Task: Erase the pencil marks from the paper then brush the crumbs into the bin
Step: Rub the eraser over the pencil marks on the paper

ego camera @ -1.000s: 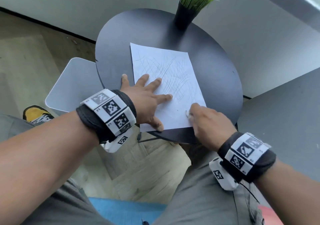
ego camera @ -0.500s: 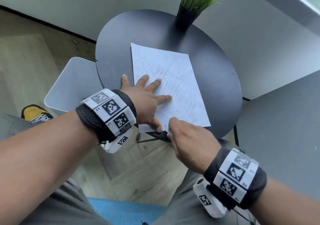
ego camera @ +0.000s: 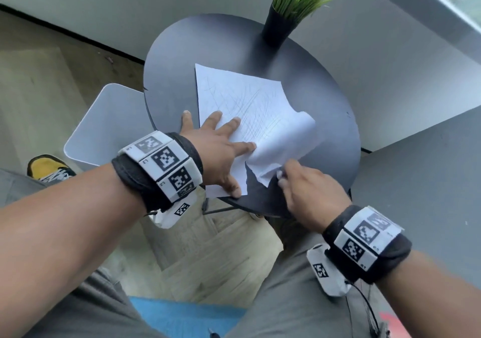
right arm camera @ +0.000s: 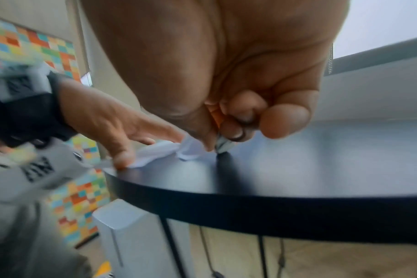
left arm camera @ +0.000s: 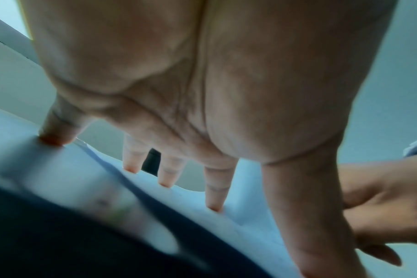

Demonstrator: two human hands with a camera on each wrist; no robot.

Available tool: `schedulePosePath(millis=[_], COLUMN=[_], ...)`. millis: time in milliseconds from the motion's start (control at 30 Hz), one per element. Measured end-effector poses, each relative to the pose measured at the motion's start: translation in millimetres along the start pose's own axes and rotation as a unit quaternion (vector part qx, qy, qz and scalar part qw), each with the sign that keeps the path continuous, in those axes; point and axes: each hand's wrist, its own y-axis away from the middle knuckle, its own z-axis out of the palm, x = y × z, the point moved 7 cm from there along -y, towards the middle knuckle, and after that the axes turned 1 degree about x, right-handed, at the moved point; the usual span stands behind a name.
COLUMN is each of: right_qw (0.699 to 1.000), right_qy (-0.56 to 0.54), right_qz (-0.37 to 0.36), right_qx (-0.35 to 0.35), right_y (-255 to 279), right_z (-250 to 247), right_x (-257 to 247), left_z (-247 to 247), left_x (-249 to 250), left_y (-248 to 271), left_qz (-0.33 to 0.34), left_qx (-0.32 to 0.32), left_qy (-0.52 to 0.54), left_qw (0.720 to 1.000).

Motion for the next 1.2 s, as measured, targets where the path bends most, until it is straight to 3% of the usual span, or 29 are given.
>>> schedulePosePath(millis=[167, 300, 433, 633, 833, 1033, 1133, 1200], right_qw=[0.998, 0.987, 0.976, 0.989, 0.999, 0.981, 0.995, 0.997], right_qy=[-0.007, -0.147, -0.216, -0.144, -0.047, 0.006, -0.011, -0.003], right_qz=[-0.052, -0.047, -0.003, 0.012, -0.016, -0.188, -0.097, -0.076], right_qx=[-0.043, -0.051, -0.004, -0.02, -0.009, -0.043, -0.014, 0.007], right_y=[22, 25, 7, -31, -41, -9, -43, -52], right_z=[-4, -29, -40, -3, -4, 12, -4, -6], right_x=[-18, 14, 58, 65, 45, -12, 19, 25], left_z=[0, -3, -14, -34, -25, -26, -27, -28], left_x=[0, 1, 6, 27, 31, 33, 33, 34], left_y=[-1, 4, 7, -11, -33, -37, -37, -39], left_qz=[0.002, 0.004, -0.013, 0.022, 0.04, 0.015, 0.005, 0.0], left_qx=[0.002, 0.005, 0.024, 0.056, -0.03, -0.053, -0.076, -0.081], left_qy=[-0.007, -0.002, -0.002, -0.023, -0.093, -0.137, -0.133, -0.128], left_qw=[1.0, 1.0, 1.0, 0.998, 0.994, 0.989, 0.988, 0.988])
